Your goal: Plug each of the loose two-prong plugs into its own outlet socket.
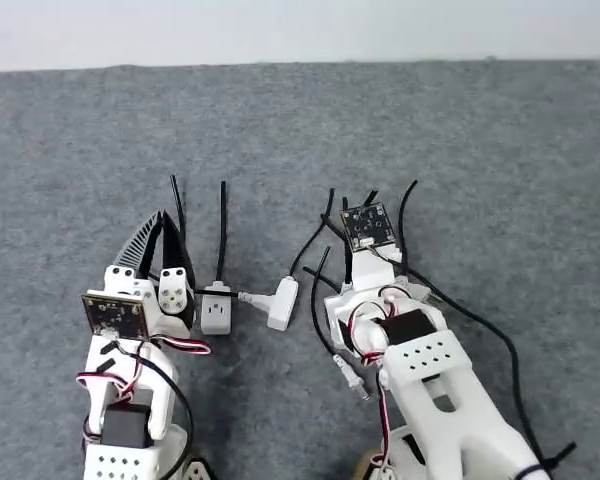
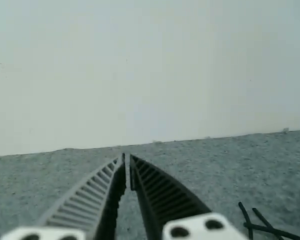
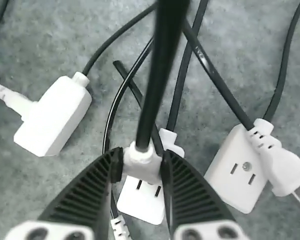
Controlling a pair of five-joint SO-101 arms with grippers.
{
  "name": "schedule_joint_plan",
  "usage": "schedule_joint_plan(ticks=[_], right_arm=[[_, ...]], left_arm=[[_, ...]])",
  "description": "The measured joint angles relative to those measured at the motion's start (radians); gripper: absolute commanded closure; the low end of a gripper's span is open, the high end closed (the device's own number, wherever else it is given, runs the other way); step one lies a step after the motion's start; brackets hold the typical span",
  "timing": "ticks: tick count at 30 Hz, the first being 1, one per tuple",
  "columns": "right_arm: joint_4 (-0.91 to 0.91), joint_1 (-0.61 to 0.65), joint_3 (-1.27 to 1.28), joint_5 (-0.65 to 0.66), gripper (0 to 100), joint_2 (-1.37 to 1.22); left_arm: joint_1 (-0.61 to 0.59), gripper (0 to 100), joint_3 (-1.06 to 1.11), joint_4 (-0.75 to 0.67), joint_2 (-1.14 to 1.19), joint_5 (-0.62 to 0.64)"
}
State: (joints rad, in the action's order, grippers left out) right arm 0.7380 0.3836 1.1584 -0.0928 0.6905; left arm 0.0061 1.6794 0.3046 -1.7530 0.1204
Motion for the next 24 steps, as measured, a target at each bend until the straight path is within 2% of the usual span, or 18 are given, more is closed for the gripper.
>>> schedule_joint_plan(ticks=[5, 10, 15, 24], right_arm=[[0.012, -0.021, 0.002, 0.002, 99.1, 0.028], [0.084, -0.020, 0.025, 0.038, 99.1, 0.172], [0.072, -0.035, 0.121, 0.060, 99.1, 0.285], [0.040, -0.028, 0.167, 0.064, 99.1, 0.262]], left_arm=[[0.000, 99, 0.000, 0.000, 0.000, 0.000], [0.000, 99, 0.017, 0.000, 0.000, 0.000], [0.000, 99, 0.017, 0.000, 0.000, 0.000], [0.000, 99, 0.017, 0.000, 0.000, 0.000]])
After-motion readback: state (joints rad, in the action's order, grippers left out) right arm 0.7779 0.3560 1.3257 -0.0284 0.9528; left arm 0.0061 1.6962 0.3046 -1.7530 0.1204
